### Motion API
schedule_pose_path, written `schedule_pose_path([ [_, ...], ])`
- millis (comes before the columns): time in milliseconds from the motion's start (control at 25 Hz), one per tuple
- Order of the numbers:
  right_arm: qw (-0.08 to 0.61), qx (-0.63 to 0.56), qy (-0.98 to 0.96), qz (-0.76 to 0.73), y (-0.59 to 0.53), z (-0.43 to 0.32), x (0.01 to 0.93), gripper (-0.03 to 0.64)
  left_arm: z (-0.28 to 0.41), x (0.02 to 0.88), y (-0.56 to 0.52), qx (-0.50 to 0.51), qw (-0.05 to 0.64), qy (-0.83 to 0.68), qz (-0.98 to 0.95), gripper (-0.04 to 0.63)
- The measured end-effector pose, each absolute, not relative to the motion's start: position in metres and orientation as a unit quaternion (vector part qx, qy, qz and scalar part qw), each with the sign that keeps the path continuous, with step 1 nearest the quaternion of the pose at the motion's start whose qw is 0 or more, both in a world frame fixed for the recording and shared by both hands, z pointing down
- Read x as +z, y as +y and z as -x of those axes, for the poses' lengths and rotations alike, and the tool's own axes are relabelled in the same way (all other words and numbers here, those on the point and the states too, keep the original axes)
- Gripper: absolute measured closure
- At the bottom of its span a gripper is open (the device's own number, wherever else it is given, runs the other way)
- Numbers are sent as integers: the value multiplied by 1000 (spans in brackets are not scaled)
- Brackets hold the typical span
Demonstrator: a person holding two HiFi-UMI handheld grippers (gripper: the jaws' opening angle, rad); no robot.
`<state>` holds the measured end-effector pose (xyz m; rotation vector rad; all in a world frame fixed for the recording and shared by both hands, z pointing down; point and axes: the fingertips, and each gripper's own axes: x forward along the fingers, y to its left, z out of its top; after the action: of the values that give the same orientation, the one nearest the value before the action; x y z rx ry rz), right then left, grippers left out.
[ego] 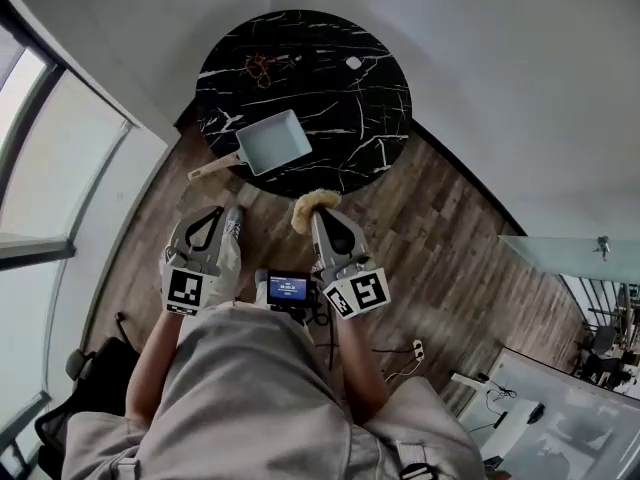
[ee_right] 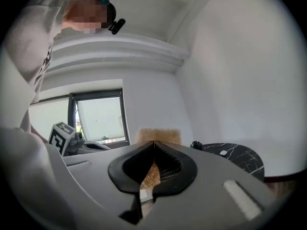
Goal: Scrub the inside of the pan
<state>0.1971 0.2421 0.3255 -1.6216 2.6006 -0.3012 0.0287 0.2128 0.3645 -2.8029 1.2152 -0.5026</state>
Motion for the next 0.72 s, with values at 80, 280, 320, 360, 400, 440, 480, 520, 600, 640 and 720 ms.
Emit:
schedule_pose_path([
  [80, 20, -64, 846, 529, 271, -192, 309, 598, -25, 347, 241, -137, 16, 410, 902, 594],
  [280, 11, -4, 837, 547, 344, -181, 280, 597, -21, 330, 310, -117, 1, 418, 901, 594],
  [320, 8, 4, 837, 548, 356, -177, 275, 598, -20, 326, 321, -110, 8, 418, 902, 594],
  [360, 5, 12, 838, 546, 368, -172, 272, 597, -18, 321, 332, -101, 16, 417, 903, 594],
  [400, 2, 20, 840, 542, 381, -163, 270, 597, -14, 318, 345, -92, 21, 415, 905, 594],
  [440, 0, 26, 843, 537, 394, -151, 267, 597, -8, 315, 359, -86, 22, 414, 906, 594],
  [480, 0, 31, 846, 533, 406, -137, 264, 597, 1, 312, 374, -80, 20, 413, 907, 594],
  [520, -1, 34, 847, 530, 417, -123, 260, 597, 10, 308, 389, -75, 20, 411, 908, 594],
  [600, -7, 37, 847, 530, 443, -95, 253, 597, 29, 300, 420, -62, 24, 406, 912, 594],
  [640, -7, 38, 847, 531, 458, -80, 249, 597, 40, 297, 437, -56, 22, 403, 913, 594],
  [720, -7, 35, 847, 530, 491, -48, 243, 598, 63, 293, 471, -43, 13, 401, 915, 594],
])
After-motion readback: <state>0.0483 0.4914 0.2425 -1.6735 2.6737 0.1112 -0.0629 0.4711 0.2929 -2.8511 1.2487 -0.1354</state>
